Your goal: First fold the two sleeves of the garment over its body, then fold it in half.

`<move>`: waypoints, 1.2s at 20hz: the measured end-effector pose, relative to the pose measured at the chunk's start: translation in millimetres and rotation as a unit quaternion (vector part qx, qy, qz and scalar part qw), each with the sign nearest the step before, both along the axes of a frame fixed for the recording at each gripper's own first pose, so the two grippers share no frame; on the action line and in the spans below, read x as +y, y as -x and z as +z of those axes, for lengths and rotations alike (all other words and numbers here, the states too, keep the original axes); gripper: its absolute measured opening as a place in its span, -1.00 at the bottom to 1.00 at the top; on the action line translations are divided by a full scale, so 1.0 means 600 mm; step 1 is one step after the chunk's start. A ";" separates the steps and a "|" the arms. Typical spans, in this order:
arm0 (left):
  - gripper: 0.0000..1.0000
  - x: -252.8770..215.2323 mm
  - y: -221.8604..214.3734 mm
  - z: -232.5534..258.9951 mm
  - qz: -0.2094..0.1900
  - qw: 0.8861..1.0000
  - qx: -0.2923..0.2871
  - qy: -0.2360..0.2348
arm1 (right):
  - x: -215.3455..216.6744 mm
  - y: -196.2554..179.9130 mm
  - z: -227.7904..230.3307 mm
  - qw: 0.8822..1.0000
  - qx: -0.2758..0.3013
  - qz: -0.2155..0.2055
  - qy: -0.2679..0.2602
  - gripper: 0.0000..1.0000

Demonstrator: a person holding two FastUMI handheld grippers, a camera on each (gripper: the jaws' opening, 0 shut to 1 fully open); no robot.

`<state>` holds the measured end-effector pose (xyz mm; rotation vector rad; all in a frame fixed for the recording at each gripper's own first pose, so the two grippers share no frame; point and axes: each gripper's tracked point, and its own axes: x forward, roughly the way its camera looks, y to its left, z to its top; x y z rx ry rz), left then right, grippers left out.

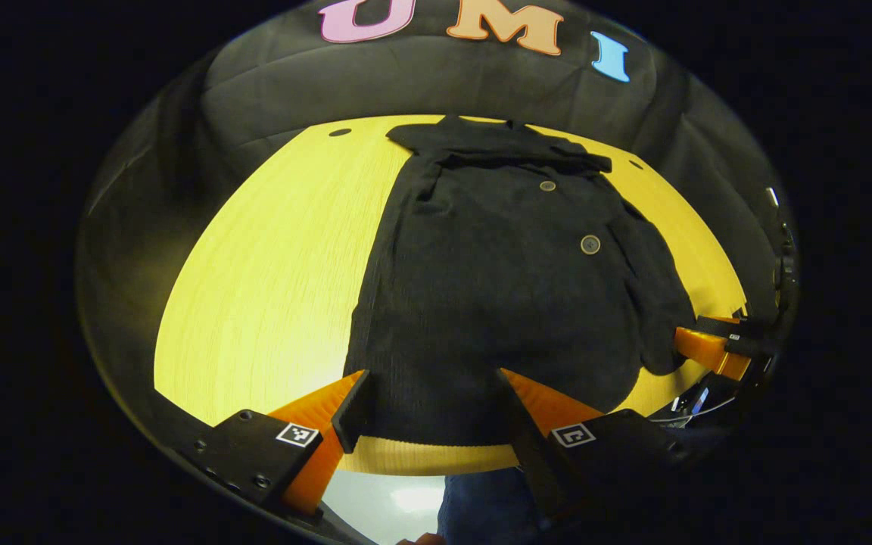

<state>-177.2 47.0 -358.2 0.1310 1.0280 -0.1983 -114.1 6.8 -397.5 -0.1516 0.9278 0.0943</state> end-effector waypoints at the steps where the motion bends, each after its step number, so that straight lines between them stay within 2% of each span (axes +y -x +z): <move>1: 0.91 0.008 0.005 -0.006 -0.003 1.000 0.004 -0.011 | 0.001 0.001 -0.001 1.000 -0.001 -0.004 0.000 0.97; 5: 0.84 0.013 0.006 -0.011 -0.011 1.000 0.004 -0.023 | 0.000 0.002 -0.001 1.000 -0.001 -0.003 0.012 0.97; 8: 0.84 0.013 0.007 -0.011 0.003 1.000 0.005 -0.023 | 0.002 0.000 -0.004 1.000 -0.001 -0.005 0.016 0.97; 9: 0.85 0.013 0.006 -0.012 0.003 1.000 0.005 -0.024 | 0.001 0.000 -0.004 1.000 -0.001 -0.007 0.017 0.87; 10: 0.85 0.013 0.006 -0.011 0.001 1.000 0.006 -0.026 | 0.001 0.001 -0.004 1.000 -0.002 -0.008 0.017 0.87; 11: 0.84 0.011 0.007 -0.011 0.000 1.000 0.007 -0.025 | 0.001 0.002 -0.003 1.000 0.000 -0.007 0.018 0.97; 12: 0.84 0.010 0.007 -0.010 -0.001 1.000 0.007 -0.024 | 0.004 -0.001 -0.005 1.000 0.002 -0.004 0.018 0.97; 16: 0.70 0.011 0.003 -0.003 -0.016 1.000 -0.003 -0.020 | 0.028 -0.001 -0.005 1.000 0.011 0.013 0.019 0.60; 17: 0.60 0.009 0.004 -0.001 -0.021 1.000 -0.004 -0.020 | 0.034 0.003 -0.004 1.000 0.012 0.017 0.020 0.42; 18: 0.53 0.001 0.005 -0.004 -0.026 0.999 -0.004 -0.018 | 0.038 0.003 -0.003 1.000 0.012 0.020 0.021 0.32; 19: 0.36 -0.005 0.004 -0.006 -0.030 0.999 -0.005 -0.018 | 0.039 0.004 -0.002 0.999 0.012 0.023 0.023 0.12; 20: 0.28 -0.009 0.003 -0.007 -0.033 0.999 -0.004 -0.016 | 0.042 0.005 -0.003 0.999 0.014 0.025 0.023 0.15; 21: 0.10 -0.012 0.002 -0.007 -0.036 0.999 -0.005 -0.014 | 0.042 0.005 -0.002 0.999 0.016 0.026 0.024 -0.05; 23: -0.17 -0.013 0.003 -0.006 -0.039 0.999 -0.002 -0.009 | 0.046 0.005 -0.002 0.999 0.022 0.031 0.017 -0.10; 24: -0.32 -0.014 0.001 -0.007 -0.035 0.999 -0.001 -0.005 | 0.047 0.004 -0.004 0.999 0.025 0.030 0.017 -0.05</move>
